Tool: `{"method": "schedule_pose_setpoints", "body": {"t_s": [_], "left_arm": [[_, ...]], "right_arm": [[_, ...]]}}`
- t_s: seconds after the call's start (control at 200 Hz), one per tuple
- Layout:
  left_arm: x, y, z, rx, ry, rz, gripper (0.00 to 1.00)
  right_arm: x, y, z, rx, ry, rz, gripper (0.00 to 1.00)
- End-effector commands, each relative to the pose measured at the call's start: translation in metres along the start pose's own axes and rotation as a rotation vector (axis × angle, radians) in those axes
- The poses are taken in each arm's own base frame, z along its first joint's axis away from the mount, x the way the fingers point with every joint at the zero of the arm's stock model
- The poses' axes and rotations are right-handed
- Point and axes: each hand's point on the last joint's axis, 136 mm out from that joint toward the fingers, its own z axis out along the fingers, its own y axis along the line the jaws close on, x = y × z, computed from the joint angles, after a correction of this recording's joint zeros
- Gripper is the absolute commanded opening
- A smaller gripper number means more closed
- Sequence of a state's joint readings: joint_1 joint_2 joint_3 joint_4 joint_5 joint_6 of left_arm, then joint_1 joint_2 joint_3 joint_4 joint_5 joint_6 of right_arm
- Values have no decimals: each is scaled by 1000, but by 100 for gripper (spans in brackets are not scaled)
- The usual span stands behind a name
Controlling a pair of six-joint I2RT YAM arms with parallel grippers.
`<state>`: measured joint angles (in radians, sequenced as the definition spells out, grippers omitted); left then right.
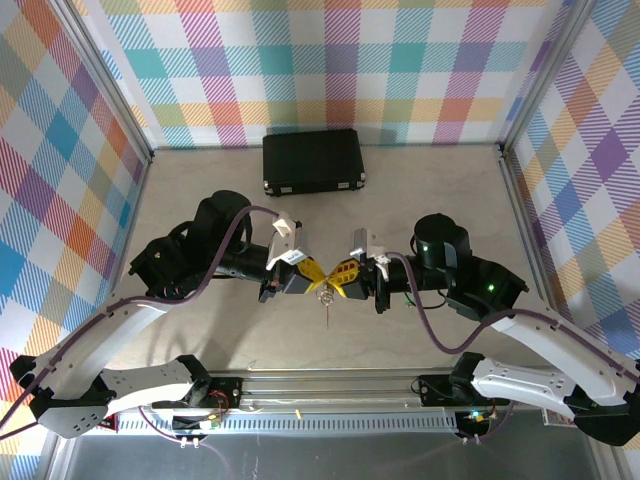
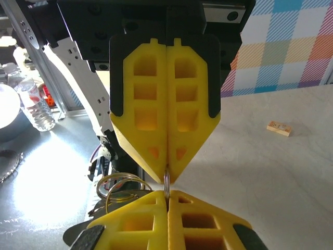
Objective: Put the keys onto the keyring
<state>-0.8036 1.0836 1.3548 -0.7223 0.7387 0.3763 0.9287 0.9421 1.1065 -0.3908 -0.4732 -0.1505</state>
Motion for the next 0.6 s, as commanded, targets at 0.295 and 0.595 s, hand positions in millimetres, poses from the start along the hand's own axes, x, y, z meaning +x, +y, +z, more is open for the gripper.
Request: {"method": "schedule_pose_setpoints", "body": {"t_s": [0.295,0.595], "left_arm": [[-28,-4,-16,-58,-183,45,20],[-44,-6,-30,-92,-393,29,23]], "right_arm": [[-27,1,-9,37,-164,10,0],[-45,11,-17,-19,-361,45,0]]}}
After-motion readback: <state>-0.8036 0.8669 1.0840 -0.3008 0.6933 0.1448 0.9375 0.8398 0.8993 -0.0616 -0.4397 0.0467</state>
